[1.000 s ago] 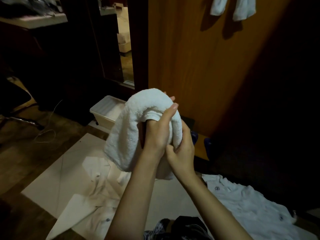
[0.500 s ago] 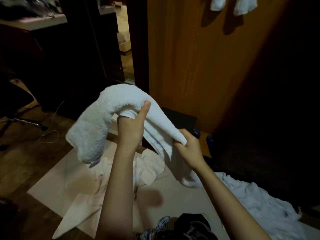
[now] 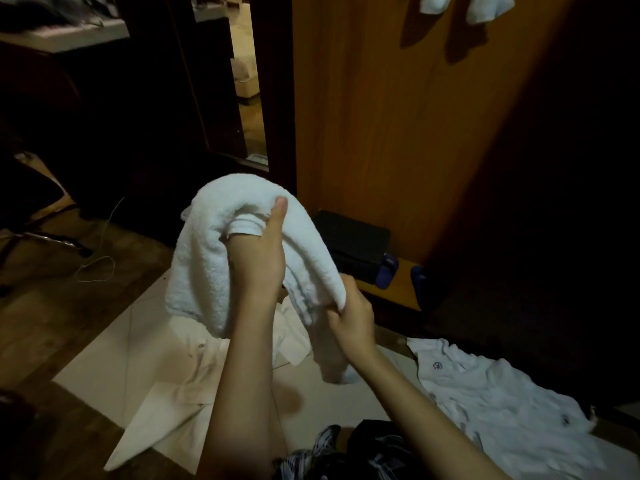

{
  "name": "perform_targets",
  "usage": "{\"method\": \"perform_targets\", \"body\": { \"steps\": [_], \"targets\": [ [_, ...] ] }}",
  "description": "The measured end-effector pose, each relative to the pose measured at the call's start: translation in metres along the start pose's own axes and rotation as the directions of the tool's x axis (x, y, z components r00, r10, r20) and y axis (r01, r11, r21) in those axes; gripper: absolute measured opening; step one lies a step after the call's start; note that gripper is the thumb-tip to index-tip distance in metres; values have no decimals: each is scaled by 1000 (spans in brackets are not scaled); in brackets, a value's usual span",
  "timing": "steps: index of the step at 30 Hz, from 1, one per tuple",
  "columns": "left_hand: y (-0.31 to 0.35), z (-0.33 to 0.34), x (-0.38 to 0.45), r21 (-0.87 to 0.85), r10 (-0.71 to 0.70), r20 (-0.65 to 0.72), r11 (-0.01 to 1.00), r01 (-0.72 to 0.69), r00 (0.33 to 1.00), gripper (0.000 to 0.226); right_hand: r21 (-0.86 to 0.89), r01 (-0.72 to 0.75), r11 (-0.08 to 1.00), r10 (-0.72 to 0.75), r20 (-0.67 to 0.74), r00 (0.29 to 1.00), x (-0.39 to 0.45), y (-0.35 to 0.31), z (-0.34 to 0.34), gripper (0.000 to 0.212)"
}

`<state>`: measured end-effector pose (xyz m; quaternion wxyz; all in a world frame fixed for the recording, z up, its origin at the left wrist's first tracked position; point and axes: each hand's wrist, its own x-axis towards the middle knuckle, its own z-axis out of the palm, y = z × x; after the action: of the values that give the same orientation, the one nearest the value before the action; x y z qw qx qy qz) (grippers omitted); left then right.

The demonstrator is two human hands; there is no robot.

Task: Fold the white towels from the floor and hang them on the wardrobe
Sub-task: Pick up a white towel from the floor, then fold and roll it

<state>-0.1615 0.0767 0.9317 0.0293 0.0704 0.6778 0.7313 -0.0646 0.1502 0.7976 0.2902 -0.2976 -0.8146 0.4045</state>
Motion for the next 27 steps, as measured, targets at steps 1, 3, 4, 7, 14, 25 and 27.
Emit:
{"method": "perform_targets", "body": {
  "steps": [1,3,4,7,14,25,27],
  "targets": [
    [0,1,-1,-45,-14,-38,999,12,999,91,-7,-20,1000,20,-32,999,-7,2,7,52],
    [-2,3,0,-193,-107,-86,977,89,991,100,-36,-64,997,60,-87,994,-20,8,22,60],
    [4,3,-1,-271,-174,-71,951,149,982,91,-65,-82,994,76,-102,992,-26,12,27,62],
    [14,4,-7,-427,-302,89,849,310,949,24,-178,-102,979,103,1,995,-40,20,34,78],
    [10,-7,-4,-306,-161,379,907,288,911,21,151,-65,986,38,176,984,-29,-13,1,81],
    [-4,-22,3,-417,73,735,833,363,674,47,412,-138,900,-6,329,944,-4,-37,-22,52],
    [-2,-21,2,-445,96,746,808,386,659,44,429,-129,894,-28,341,940,-5,-35,-24,59]
  ]
}}
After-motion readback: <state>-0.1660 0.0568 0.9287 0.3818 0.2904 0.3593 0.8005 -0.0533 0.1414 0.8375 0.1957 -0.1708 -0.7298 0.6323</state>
